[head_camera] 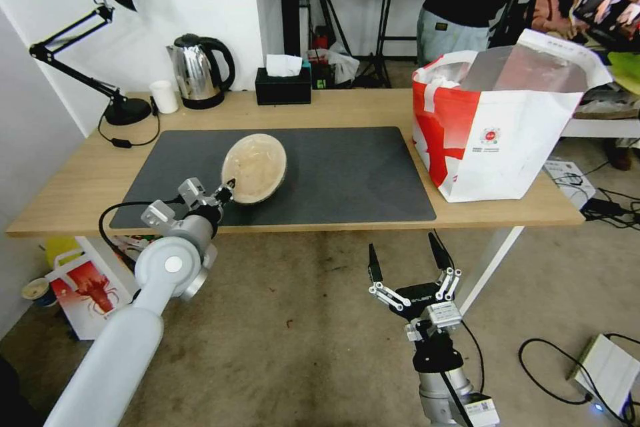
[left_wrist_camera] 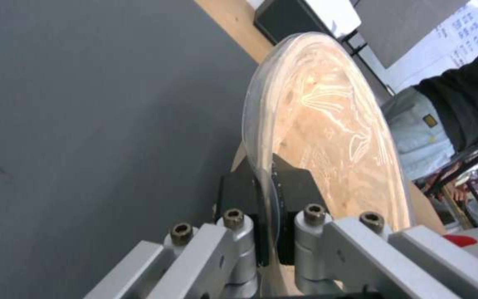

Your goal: Pick up the trash from the table and place it into the takeout bag.

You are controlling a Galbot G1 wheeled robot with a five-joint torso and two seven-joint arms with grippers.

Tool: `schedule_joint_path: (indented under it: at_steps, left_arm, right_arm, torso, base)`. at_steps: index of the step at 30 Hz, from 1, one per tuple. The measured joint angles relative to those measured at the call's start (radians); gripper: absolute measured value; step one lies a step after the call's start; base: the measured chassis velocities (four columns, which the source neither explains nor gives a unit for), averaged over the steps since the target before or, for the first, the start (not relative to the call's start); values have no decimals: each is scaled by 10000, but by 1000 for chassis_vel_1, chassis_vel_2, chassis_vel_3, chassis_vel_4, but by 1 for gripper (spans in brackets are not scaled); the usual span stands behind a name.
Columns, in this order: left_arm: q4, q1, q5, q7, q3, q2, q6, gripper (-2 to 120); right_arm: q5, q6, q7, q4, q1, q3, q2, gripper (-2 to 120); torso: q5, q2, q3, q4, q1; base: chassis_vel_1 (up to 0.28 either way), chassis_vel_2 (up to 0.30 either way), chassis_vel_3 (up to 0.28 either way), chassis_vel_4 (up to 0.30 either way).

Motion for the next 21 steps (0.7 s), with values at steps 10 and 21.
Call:
schedule_joint_path:
  at_steps: [10,21]
  left_arm:
    - [-632,226,-81,-49,-370,282,-213,1]
    - [-1272,-153,-282,297,-440,1085,-583,1]
  right_arm:
    - [0,0,0,0,0,0,0,100]
    - [0,0,0,0,0,0,1,100]
  torso:
    - [0,0,0,0,0]
    - [0,0,-1,0,0]
  base:
    - [0,0,0,0]
    - [0,0,0,0]
